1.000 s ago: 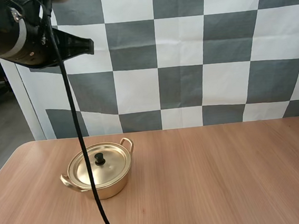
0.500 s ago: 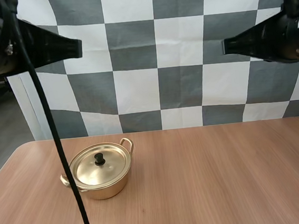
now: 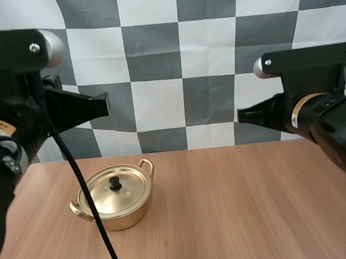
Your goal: Open the pot, put the car inside, and close it
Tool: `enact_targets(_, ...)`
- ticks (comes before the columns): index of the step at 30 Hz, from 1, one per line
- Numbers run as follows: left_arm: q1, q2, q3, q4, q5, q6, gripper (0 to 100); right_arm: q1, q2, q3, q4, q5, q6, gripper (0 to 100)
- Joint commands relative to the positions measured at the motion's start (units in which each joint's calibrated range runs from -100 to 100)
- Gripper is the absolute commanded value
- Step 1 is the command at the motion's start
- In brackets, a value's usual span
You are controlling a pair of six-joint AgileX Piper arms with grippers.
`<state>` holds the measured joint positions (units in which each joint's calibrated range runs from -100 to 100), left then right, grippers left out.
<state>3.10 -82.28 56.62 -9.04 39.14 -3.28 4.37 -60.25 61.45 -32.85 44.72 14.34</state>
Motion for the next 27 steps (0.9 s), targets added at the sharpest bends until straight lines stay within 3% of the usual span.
enact_targets(1,-0.03,-5.7,21.0,-0.1,-14.2,-0.2,0,0.0,0.0,10.1,0.1,-4.6,1.5,0)
enact_targets(5,-0.09,-10.3,28.8,-0.1,-21.8,-0.5,0,0.0,0.0,15.6,0.1,-10.1,1.5,0)
enact_targets(9,-1.47,-14.2,35.0,-0.1,-27.1,-0.5,0,0.0,0.0,19.2,-0.1,-13.9,1.5,0)
enact_targets(12,-2.22,-16.6,38.9,-0.1,-27.5,-0.5,0,0.0,0.0,21.2,-0.1,-16.8,1.5,0)
enact_targets(17,-2.29,-17.7,43.4,-0.1,-27.8,-1.9,0,0.0,0.0,22.7,-0.1,-23.0,1.3,0)
enact_targets(27,-2.29,-17.7,43.4,0.4,-11.6,-1.9,0,-3.9,-9.1,22.7,0.6,-28.3,1.3,0)
